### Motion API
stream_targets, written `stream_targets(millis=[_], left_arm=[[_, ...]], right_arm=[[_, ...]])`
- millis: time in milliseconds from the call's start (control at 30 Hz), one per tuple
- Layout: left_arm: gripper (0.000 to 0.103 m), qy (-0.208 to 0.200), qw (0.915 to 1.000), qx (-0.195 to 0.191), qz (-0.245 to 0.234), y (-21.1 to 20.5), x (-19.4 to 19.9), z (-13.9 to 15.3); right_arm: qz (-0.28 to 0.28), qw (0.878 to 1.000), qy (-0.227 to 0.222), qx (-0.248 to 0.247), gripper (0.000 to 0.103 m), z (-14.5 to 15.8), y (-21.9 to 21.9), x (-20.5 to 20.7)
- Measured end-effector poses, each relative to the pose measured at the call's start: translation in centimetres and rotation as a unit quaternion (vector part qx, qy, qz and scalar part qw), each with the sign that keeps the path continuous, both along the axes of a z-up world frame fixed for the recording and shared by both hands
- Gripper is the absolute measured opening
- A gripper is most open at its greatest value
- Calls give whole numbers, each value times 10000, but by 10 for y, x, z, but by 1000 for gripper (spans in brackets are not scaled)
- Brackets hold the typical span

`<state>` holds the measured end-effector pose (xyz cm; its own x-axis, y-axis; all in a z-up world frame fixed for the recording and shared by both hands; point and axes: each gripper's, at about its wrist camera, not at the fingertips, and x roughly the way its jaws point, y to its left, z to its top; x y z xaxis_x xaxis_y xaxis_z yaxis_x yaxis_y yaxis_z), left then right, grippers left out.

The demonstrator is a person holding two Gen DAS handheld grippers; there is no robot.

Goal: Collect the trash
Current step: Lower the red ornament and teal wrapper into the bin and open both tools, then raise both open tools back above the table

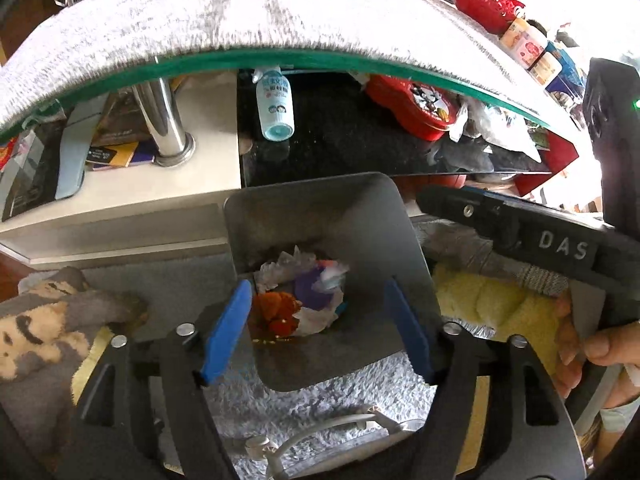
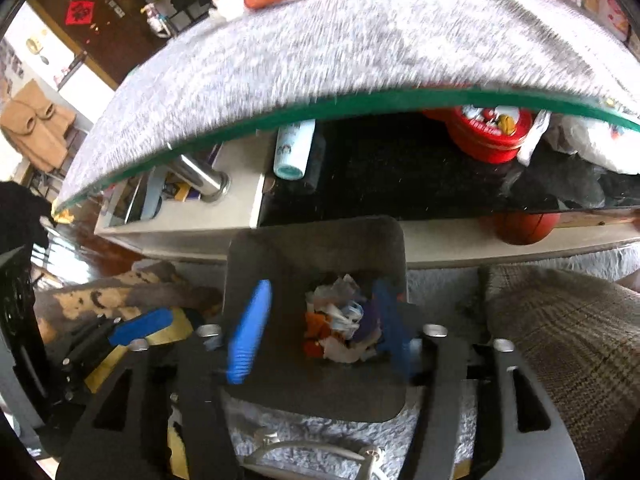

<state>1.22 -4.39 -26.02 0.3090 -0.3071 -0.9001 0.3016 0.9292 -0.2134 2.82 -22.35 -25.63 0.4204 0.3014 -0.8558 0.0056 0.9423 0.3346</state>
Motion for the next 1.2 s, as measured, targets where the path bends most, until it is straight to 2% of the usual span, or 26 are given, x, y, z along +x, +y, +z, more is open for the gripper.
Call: stream_targets(millis=[100, 167, 267, 433, 567, 700, 933, 1200], left_arm=[[75, -146, 9999, 1, -26, 0, -1, 21], [78, -260, 9997, -7, -35, 2, 1, 37], [83, -449, 9990, -72, 30, 11, 9, 65], [85, -783, 9968, 102, 137, 22, 31, 100], [85, -956, 9949, 262, 179, 29, 55, 119], [85, -1110, 9929, 374, 222, 34, 81, 134], [85, -1297, 9895, 411, 486, 45, 132, 150], [84, -1251, 9889, 585, 540, 38, 198, 149]], right_arm=[[-63, 9998, -177, 14, 79, 20, -4, 2], [-73, 9992, -385, -38, 80, 40, -8, 5], [-127, 9970, -763, -105, 90, 75, -17, 12], [-92, 9919, -1225, -329, 90, 119, -26, 31], [-85, 9891, -1411, -413, 90, 134, -32, 47], [4, 9878, -1451, -559, 90, 138, -31, 66], [170, 9895, -1324, -554, 90, 126, -29, 104], [448, 9893, -1210, -676, 90, 111, -15, 161]])
